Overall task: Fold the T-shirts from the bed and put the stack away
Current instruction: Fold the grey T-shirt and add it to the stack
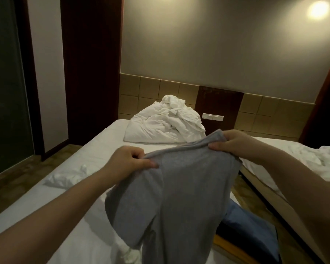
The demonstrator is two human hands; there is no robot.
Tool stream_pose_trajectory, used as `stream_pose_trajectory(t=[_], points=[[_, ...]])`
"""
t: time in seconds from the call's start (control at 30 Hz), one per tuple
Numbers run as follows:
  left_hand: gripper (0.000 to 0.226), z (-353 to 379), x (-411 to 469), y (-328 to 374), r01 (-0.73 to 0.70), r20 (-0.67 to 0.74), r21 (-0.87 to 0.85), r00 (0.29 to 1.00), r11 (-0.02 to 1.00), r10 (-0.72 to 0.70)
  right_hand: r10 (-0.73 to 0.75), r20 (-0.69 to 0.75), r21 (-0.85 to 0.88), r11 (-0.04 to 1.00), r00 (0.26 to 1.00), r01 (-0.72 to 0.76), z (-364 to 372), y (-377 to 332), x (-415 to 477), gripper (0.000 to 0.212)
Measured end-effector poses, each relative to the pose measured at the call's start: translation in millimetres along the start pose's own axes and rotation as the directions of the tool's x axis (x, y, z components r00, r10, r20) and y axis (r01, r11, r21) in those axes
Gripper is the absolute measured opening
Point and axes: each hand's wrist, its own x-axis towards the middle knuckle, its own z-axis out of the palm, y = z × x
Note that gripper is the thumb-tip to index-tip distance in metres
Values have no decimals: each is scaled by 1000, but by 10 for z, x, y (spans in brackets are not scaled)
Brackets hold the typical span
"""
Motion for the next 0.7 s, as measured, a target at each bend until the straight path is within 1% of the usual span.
stream_pose_trajectory(t=[0.03,0.07,0.1,0.13,0.17,0.2,0.23,0.27,0.3,0.33,0.37,0.4,0.43,0.47,0.5,0.57,0.6,0.67,0.7], points=[[51,-92,26,54,-39,-39,-56,999,998,37,-36,-48,40,998,998,38,-29,-29,-17,19],[54,-179,68,133,-87,-91,-100,993,991,77,-74,-113,147,985,991,90,-81,-79,-46,12],[50,-250,123,211,-120,-118,-131,987,984,105,-98,-166,245,960,981,137,-143,-110,-50,7],[42,-305,171,283,-126,-89,-112,989,986,117,-106,-173,307,939,979,156,-201,-163,-49,6],[33,-328,198,339,-116,-11,-15,993,993,116,-107,-129,312,939,986,143,-254,-201,-32,7],[29,-343,219,363,-109,76,92,992,990,103,-99,-63,256,960,993,112,-291,-237,-22,9],[28,-372,249,378,-110,122,156,988,982,91,-88,-25,169,981,996,91,-325,-261,-12,11],[30,-425,286,393,-132,111,172,987,976,114,-85,-46,110,990,995,89,-376,-286,3,11],[32,-492,320,431,-155,38,132,988,979,151,-109,-129,120,985,986,125,-436,-312,23,7],[31,-545,370,474,-192,-49,82,979,978,196,-134,-239,175,968,962,178,-484,-363,18,3],[27,-577,414,528,-219,-86,74,971,973,225,-155,-336,218,947,929,237,-528,-384,43,7],[24,-575,442,581,-229,-46,159,970,960,239,-173,-377,222,937,910,270,-542,-435,59,8],[24,-545,444,616,-223,24,247,974,943,224,-199,-345,141,955,917,261,-522,-457,90,5],[25,-505,454,612,-226,67,291,974,930,216,-210,-313,49,970,926,236,-485,-492,96,2],[26,-505,473,601,-209,48,284,978,936,203,-219,-339,-5,973,915,230,-490,-487,124,6],[27,-597,525,612,-187,-71,161,977,969,201,-238,-481,8,961,844,275,-568,-536,139,11],[28,-633,543,638,-196,-98,129,973,972,209,-257,-517,2,953,816,302,-596,-559,132,14],[31,-652,558,696,-192,-130,136,969,972,210,-313,-495,-103,947,810,303,-606,-597,136,22],[34,-652,561,718,-177,-166,121,967,977,195,-320,-508,-140,947,799,291,-620,-604,140,24]])
